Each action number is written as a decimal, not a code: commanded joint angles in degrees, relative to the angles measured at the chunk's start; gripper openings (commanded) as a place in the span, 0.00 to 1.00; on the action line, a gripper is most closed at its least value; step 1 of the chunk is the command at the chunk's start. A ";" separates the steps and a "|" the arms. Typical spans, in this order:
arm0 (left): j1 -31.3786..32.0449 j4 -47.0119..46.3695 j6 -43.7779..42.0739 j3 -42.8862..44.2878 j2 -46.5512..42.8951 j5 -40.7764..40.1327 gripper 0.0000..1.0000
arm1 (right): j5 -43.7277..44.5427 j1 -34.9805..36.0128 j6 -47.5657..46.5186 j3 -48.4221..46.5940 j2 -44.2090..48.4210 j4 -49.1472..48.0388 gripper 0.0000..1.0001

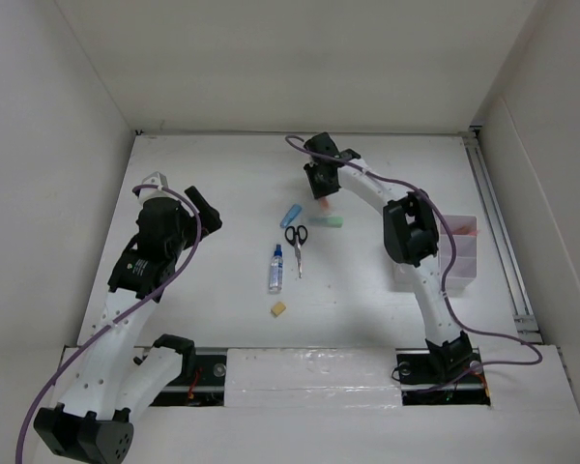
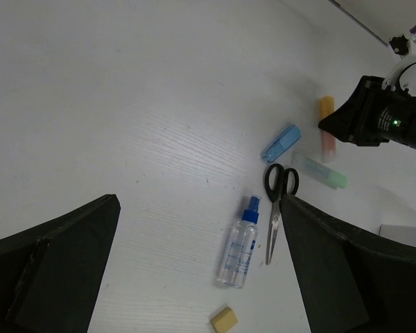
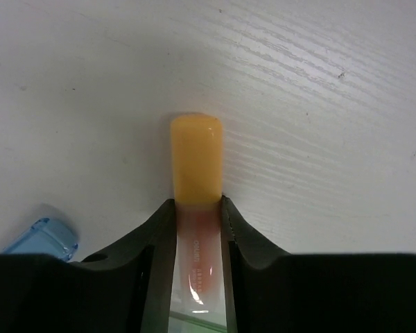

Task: Sort the stationery into containers
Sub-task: Pick up the pen from the center of the board, then place the pen in the storage box, then pick up the pen from the center of the board.

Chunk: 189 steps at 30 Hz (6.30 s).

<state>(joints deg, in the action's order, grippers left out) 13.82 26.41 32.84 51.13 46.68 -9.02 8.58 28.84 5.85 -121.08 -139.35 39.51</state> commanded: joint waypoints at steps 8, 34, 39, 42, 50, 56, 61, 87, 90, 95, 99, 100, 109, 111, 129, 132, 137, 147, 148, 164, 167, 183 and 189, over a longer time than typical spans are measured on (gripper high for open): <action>0.33 -1.28 -0.85 0.19 -0.88 0.40 1.00 | -6.10 -0.54 0.20 10.04 13.94 -6.34 0.00; 0.33 -1.80 -1.38 0.19 -2.03 1.46 1.00 | 49.13 0.60 36.50 55.42 71.94 -15.82 0.00; 0.33 -1.80 -1.38 -0.33 -2.55 1.46 1.00 | 58.21 -1.24 41.35 57.53 72.46 -10.51 0.00; 0.33 -1.80 -1.38 -0.33 -2.55 1.98 1.00 | 60.24 -4.75 49.07 57.53 71.15 -3.13 0.00; 0.33 -1.80 -1.38 -0.33 -3.08 2.51 1.00 | 63.93 -6.43 57.50 56.22 65.80 2.93 0.00; 0.33 -1.80 -1.38 -0.33 -3.08 2.51 1.00 | 68.85 -4.15 76.21 50.43 57.10 19.44 0.00; 0.33 -2.33 -1.38 -0.33 -3.08 3.04 1.00 | 71.49 -1.78 97.62 41.55 43.58 39.68 0.00; 0.33 -2.33 -1.90 -0.33 -3.08 3.57 1.00 | 73.86 -0.63 100.59 42.85 41.44 39.68 0.00; 0.33 -2.33 -1.90 -0.33 -3.08 3.57 1.00 | 73.86 -0.11 100.59 42.85 40.30 39.68 0.00; 0.33 -2.33 -1.90 -0.33 -3.08 3.57 1.00 | 73.86 -0.10 101.12 42.85 39.77 39.68 0.07; 0.33 -2.33 -1.90 -0.33 -3.08 4.09 1.00 | 73.86 0.43 101.64 42.85 39.24 39.68 0.09; 0.33 -2.33 -1.90 -0.33 -3.08 4.09 1.00 | 73.86 0.43 101.64 42.85 38.63 39.68 0.09; 0.33 -2.33 -1.90 -0.33 -3.08 4.09 1.00 | 73.86 1.48 101.64 43.38 38.62 39.68 0.22; 0.33 -2.33 -1.90 -0.33 -3.08 4.09 1.00 | 73.86 2.01 101.64 43.38 39.24 39.68 0.28; 0.33 -2.86 -1.90 -0.33 -3.08 4.62 1.00 | 76.31 10.50 94.64 40.41 42.67 39.68 0.75; 0.33 -2.86 -1.90 -0.33 -3.08 4.10 1.00 | 78.78 18.84 76.05 35.93 41.45 34.54 0.98; 0.33 -0.14 0.37 0.19 -3.08 -2.22 1.00 | 71.17 23.27 47.50 26.32 37.22 24.28 1.00; 0.33 4.08 4.78 1.51 -6.33 -11.82 1.00 | 10.34 12.47 2.52 36.04 48.41 -15.01 1.00; 0.33 4.08 4.78 1.51 -6.33 -11.81 1.00 | 9.27 11.86 -0.11 33.74 43.86 -12.72 1.00; 0.33 1.19 1.70 1.51 -2.47 -5.23 1.00 | -12.44 8.34 -19.65 31.87 30.90 -6.29 0.94; 0.33 1.18 1.17 1.51 -1.94 -4.70 1.00 | -14.90 7.20 -20.44 29.33 26.33 -3.66 0.92; 0.33 0.66 0.65 0.98 -2.99 -3.55 1.00 | -12.54 5.53 -22.19 22.38 17.10 -0.75 0.85; 0.33 0.13 0.65 0.46 -2.99 -3.03 1.00 | -11.48 5.53 -22.19 19.39 13.49 1.71 0.74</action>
<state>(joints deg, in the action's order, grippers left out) 13.89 28.51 34.33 51.13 44.71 -12.45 -3.66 34.26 -15.55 -99.20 -124.07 38.92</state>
